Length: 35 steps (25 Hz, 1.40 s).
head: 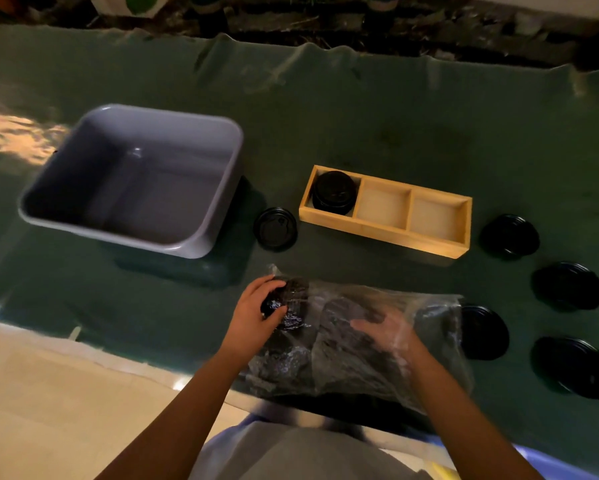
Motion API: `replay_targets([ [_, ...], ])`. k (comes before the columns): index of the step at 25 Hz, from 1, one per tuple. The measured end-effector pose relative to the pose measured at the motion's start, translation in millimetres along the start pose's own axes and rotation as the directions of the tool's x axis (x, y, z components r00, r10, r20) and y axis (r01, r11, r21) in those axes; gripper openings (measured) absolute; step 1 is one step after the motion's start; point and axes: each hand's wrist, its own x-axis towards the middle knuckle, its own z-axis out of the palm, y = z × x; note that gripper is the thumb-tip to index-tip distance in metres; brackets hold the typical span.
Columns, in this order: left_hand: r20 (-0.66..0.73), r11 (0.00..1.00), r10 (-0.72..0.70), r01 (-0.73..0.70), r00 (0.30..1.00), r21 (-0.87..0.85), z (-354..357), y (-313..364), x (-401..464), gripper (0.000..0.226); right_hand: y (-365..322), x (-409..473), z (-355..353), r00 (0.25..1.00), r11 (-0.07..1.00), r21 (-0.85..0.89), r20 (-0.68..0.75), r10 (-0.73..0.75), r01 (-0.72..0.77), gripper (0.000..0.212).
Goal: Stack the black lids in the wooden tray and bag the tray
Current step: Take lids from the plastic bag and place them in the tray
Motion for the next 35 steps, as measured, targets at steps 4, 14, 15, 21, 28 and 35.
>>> replay_targets([
  [4,-0.027,1.000,-0.009,0.009,1.000,0.000,1.4,3.5,-1.9,0.040,-0.6,-13.9,-24.2,0.999,0.958,0.285,0.027,-0.034,0.024,0.022],
  [14,-0.080,0.997,-0.064,0.061,0.995,-0.039,3.7,7.0,0.4,0.036,-61.5,-53.2,-155.7,0.895,0.787,0.435,-0.297,-0.333,0.438,0.037],
  [15,-0.082,0.998,-0.061,0.059,0.995,-0.030,4.7,7.1,-0.2,0.037,-72.8,-41.4,-160.1,0.890,0.777,0.441,-0.299,-0.345,0.449,0.036],
  [21,-0.099,0.997,-0.083,0.083,0.992,-0.005,8.7,6.8,-3.1,0.043,-126.7,65.0,-136.3,0.973,0.872,0.434,-0.144,-0.180,0.226,0.023],
  [28,-0.094,0.995,-0.101,0.100,0.990,-0.010,8.4,7.0,-2.4,0.044,-126.5,138.4,-104.9,0.936,0.982,-0.151,-0.314,-0.159,0.116,0.049],
  [35,-0.088,0.995,-0.100,0.099,0.991,-0.012,6.4,8.3,-2.4,0.045,-110.9,139.3,-99.4,0.882,0.922,-0.386,-0.426,-0.199,0.022,0.052],
])
